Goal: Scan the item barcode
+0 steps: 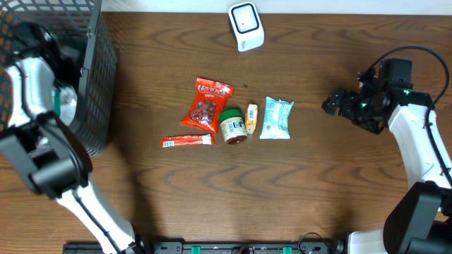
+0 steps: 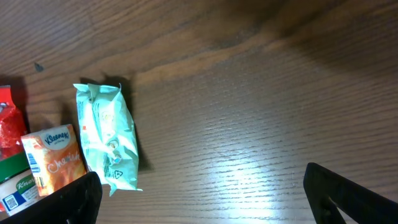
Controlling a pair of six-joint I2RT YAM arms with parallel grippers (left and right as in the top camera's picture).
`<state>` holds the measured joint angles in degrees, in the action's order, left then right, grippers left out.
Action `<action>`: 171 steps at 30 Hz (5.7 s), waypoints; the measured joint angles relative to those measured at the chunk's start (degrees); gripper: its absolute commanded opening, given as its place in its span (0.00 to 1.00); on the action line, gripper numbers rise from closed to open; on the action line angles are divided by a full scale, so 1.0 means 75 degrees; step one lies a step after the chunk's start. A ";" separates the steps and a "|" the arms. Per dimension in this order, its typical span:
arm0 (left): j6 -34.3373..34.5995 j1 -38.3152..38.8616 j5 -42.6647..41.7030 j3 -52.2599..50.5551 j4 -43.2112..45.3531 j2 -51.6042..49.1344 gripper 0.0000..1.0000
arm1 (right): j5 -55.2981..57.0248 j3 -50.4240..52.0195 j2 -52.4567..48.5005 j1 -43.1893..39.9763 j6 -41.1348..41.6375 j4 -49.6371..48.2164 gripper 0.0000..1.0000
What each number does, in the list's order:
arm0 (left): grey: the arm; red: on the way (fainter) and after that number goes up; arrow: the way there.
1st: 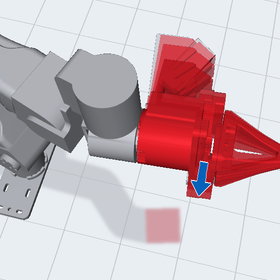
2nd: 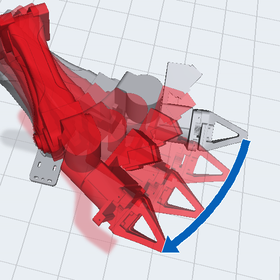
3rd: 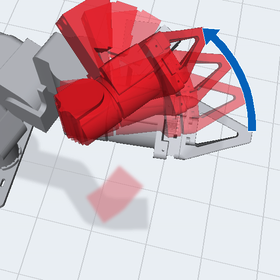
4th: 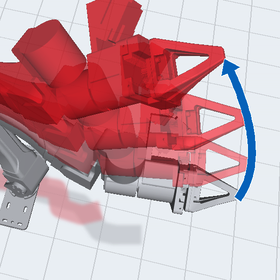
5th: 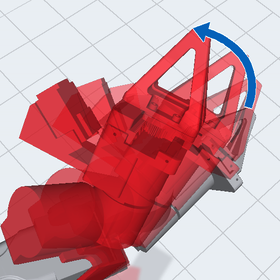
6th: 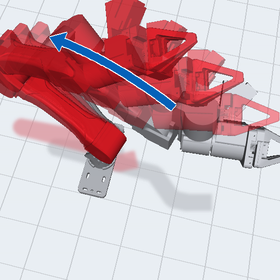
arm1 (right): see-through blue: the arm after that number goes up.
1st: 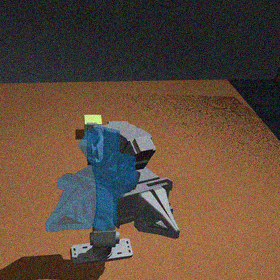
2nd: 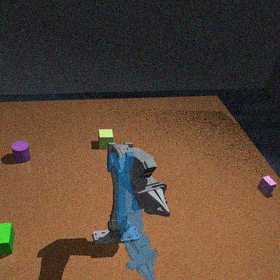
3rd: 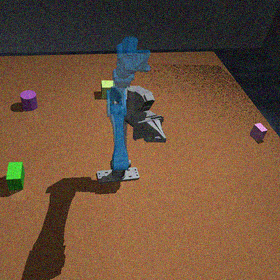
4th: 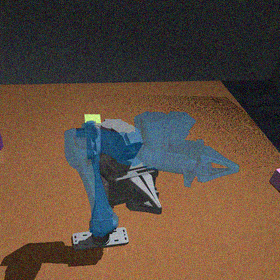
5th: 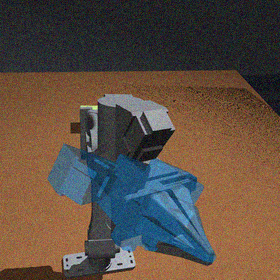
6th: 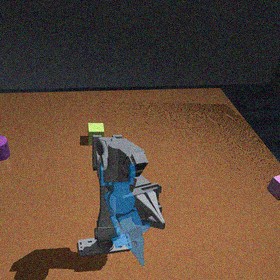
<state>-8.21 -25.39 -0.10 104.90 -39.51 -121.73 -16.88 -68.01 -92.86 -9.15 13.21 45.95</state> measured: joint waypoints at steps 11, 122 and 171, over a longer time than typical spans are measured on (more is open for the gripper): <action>0.0702 0.0003 0.0358 0.0125 0.0734 0.4065 0.07 | -0.0003 0.0000 0.0000 0.0000 0.0000 -0.0038 0.99; 0.3453 0.5018 0.1256 0.0219 -0.4931 0.3867 0.78 | -0.0391 -0.1221 -0.0009 0.2154 -0.0764 0.0933 0.80; 0.3430 0.5027 0.1061 0.0073 -0.4998 0.3867 0.78 | -0.0551 -0.2203 -0.2876 0.3488 -0.0061 0.0210 0.04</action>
<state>17.52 12.32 7.86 105.45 -76.99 -92.73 -21.02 -84.53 -114.43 17.02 12.75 47.53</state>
